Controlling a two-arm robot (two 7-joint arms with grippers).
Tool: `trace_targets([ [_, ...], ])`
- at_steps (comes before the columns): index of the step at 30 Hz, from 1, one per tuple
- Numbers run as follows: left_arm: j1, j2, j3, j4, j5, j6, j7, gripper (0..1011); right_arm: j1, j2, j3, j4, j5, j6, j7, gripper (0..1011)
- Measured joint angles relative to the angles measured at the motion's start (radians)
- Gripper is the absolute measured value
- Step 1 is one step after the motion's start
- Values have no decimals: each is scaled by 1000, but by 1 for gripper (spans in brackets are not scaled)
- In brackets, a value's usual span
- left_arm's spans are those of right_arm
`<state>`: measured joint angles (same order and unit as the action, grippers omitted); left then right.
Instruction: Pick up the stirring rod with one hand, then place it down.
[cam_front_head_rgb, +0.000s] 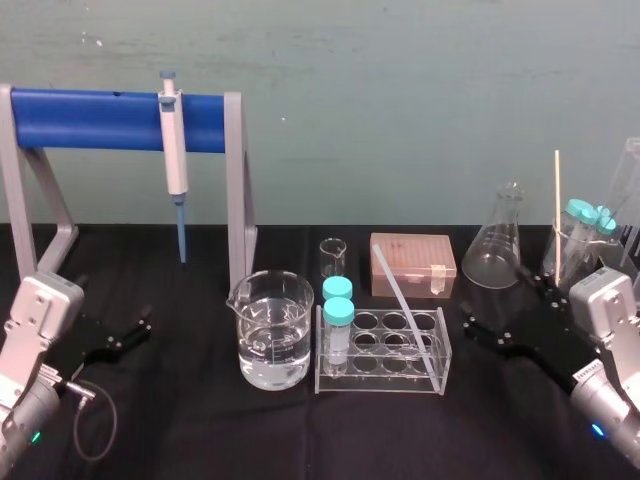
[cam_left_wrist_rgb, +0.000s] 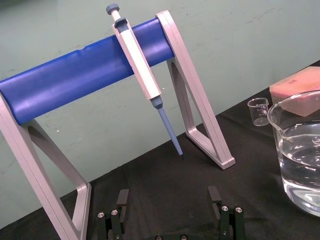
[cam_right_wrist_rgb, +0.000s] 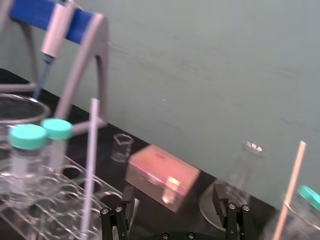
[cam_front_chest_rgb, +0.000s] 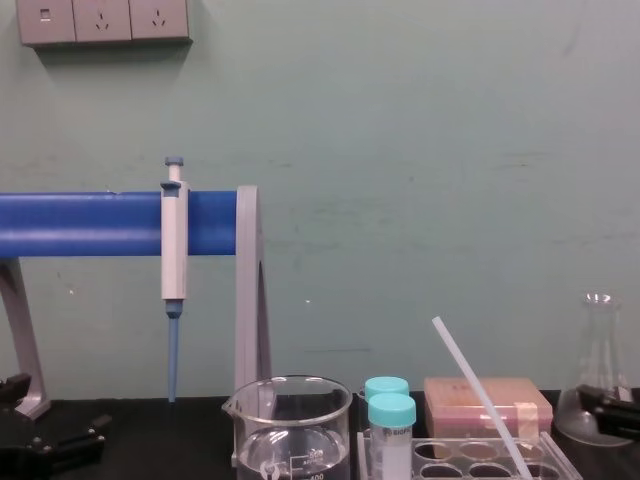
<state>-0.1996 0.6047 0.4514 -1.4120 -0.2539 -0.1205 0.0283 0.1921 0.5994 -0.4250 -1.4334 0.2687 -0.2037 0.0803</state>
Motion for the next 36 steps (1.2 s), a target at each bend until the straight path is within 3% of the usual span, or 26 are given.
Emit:
trace_targets([
  [7,0,0,0,0,0,0,0,1000,26,-14,-15,9,6,-39,92,1003],
  [16,0,0,0,0,0,0,0,1000,94,-64,-26,80,41,-62,219,1003],
  [36,0,0,0,0,0,0,0,1000,230,-159,-21,268,126,-49,452,1003],
])
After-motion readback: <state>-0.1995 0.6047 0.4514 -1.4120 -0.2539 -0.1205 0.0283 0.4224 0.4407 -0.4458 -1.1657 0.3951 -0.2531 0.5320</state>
